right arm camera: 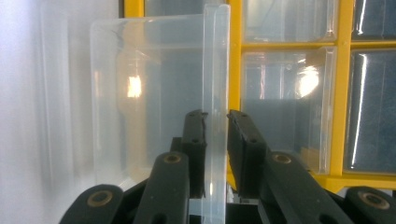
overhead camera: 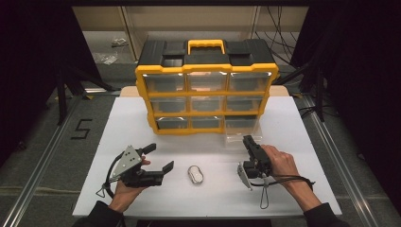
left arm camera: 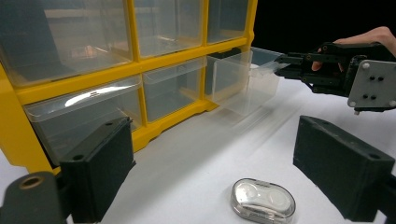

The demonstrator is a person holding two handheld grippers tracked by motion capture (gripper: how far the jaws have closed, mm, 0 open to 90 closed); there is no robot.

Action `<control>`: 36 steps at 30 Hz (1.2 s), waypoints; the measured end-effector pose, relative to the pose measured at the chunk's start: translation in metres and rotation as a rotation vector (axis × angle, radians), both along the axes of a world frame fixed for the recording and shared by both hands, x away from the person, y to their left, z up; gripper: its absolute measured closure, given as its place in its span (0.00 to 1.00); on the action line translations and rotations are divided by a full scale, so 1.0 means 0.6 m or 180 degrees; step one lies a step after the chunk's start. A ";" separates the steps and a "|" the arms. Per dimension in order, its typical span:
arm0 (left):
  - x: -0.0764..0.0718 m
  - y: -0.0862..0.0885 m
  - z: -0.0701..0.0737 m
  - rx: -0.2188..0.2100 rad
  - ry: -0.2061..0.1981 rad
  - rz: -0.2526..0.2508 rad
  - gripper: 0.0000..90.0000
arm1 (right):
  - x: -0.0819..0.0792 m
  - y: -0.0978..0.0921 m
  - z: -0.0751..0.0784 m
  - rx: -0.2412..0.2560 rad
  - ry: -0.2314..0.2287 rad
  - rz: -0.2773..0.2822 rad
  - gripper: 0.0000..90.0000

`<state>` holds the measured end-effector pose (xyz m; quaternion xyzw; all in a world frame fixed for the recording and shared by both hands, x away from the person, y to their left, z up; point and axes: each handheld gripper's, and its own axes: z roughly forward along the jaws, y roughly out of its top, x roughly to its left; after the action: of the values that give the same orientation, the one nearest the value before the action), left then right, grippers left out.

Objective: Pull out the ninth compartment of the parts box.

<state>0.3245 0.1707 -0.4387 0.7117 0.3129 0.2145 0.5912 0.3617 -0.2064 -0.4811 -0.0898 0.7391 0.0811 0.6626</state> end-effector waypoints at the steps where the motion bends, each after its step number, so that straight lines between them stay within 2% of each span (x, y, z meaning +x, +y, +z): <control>1: 0.000 0.000 0.000 -0.0004 0.0005 0.0003 0.13 | -0.001 0.000 0.000 -0.0005 0.0000 -0.0007 0.87; 7: 0.000 0.000 0.000 -0.0001 0.0003 0.0002 0.13 | -0.002 -0.001 0.000 -0.0031 -0.0005 0.0051 0.87; 14: 0.000 0.000 0.000 0.0000 0.0001 0.0004 0.13 | -0.007 -0.002 0.000 -0.0039 0.0067 0.0010 0.86; 24: 0.000 0.000 0.000 -0.0003 0.0002 0.0009 0.13 | -0.008 -0.001 0.001 0.0000 0.0096 -0.0012 0.84; 27: 0.001 0.000 0.000 -0.0001 0.0005 0.0012 0.13 | -0.010 -0.001 0.005 0.0103 0.0156 -0.0052 0.73; 30: 0.000 0.000 0.000 0.0000 0.0005 0.0012 0.13 | -0.012 0.001 0.009 0.0197 0.0197 -0.0010 0.66; 36: 0.001 0.000 0.000 0.0005 0.0005 0.0010 0.13 | -0.017 0.006 0.013 0.0340 0.0196 0.0064 0.53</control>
<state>0.3248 0.1707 -0.4387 0.7119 0.3143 0.2150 0.5901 0.3516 -0.2031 -0.4734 -0.0593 0.7528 0.1298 0.6426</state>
